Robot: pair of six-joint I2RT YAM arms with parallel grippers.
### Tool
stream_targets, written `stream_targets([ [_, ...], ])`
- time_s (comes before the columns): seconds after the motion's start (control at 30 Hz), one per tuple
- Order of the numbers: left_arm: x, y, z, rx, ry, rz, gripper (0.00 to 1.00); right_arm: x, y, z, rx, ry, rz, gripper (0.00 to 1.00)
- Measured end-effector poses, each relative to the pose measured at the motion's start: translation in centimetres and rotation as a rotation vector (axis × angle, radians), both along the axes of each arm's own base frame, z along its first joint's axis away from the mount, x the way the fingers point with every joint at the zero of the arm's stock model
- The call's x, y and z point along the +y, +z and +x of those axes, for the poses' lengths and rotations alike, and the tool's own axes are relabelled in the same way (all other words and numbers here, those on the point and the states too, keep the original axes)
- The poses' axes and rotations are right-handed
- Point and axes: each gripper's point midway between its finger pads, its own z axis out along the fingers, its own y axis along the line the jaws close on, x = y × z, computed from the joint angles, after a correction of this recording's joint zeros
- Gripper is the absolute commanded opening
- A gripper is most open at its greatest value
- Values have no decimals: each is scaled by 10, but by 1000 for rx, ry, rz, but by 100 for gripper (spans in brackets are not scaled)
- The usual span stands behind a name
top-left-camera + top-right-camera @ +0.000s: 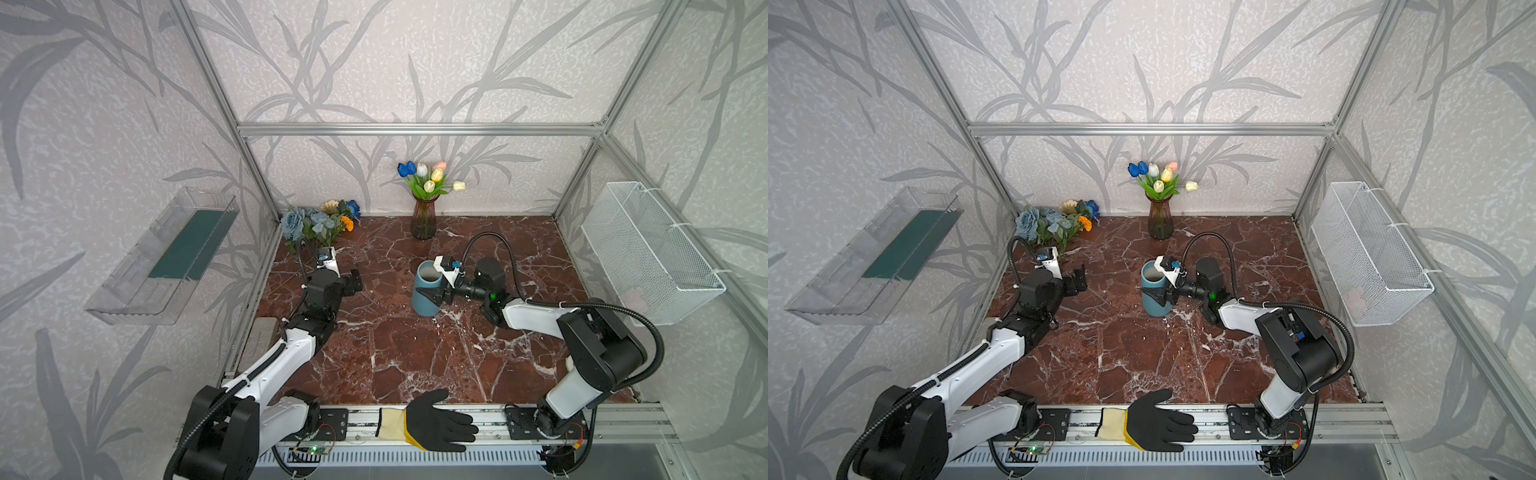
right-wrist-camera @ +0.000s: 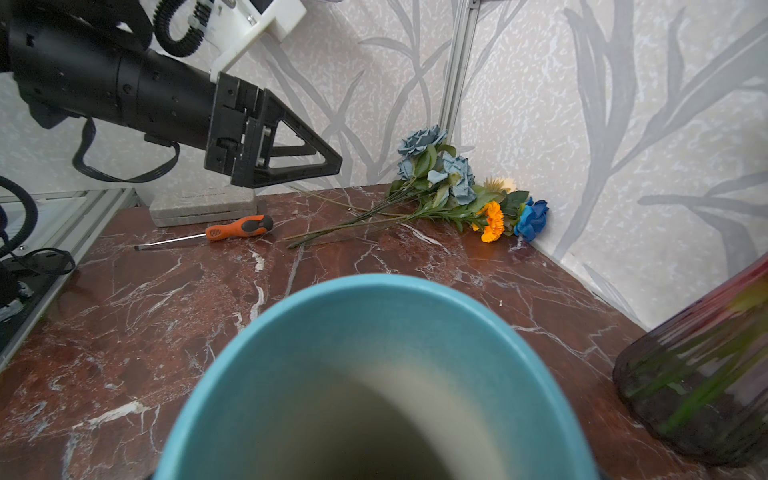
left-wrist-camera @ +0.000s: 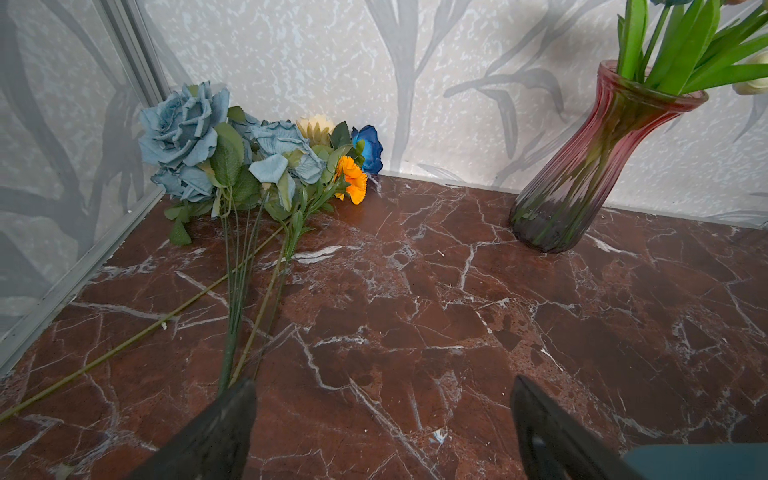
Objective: Arrange the flowers into the vase
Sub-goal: 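Carry the teal vase toward the table center with the right gripper, then release the teal vase with the right gripper while the left reaches the flowers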
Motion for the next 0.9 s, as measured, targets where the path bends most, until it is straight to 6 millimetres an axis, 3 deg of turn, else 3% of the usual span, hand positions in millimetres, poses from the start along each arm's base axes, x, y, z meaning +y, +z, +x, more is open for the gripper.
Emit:
stream_targets([
  [0.2, 13, 7, 16, 47, 14, -12, 98, -5, 1, 8, -10, -37, -1, 92],
  [0.4, 24, 1, 40, 134, 26, -7, 99, -13, 20, 17, -82, -66, 35, 100],
  [0.57, 35, -16, 48, 215, 40, -10, 99, -18, 36, 16, -114, -72, 52, 99],
  [0.73, 46, -25, 66, 304, 57, 8, 92, -25, 78, 4, -171, -78, 100, 99],
  [0.83, 48, -32, 84, 363, 51, 40, 89, -35, 113, -5, -205, -114, 138, 99],
  [0.9, 49, -40, 93, 412, 43, 70, 81, -44, 140, -8, -215, -153, 168, 99],
])
